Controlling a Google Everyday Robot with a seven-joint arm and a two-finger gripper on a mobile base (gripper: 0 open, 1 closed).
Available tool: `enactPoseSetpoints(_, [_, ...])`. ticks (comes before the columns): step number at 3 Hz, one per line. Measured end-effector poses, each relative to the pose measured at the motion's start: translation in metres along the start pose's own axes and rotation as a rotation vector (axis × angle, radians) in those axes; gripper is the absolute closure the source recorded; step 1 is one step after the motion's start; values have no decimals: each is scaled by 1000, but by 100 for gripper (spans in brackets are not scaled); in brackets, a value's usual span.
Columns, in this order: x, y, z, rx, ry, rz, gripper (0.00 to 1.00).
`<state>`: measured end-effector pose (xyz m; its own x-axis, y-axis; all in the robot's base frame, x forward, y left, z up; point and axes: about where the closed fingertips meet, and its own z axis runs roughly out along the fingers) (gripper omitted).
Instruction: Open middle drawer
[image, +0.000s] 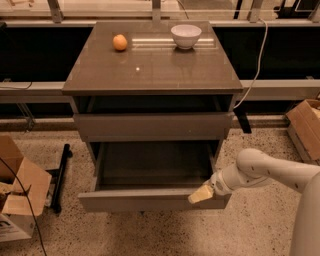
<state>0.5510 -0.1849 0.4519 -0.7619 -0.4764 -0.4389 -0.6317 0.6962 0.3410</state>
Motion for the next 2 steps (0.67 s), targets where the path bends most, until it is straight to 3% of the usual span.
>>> enactPoseSetpoints(1, [25,9,3,-48,29,66,0])
enactPoseSetpoints(2, [19,13,1,-48,29,66,27])
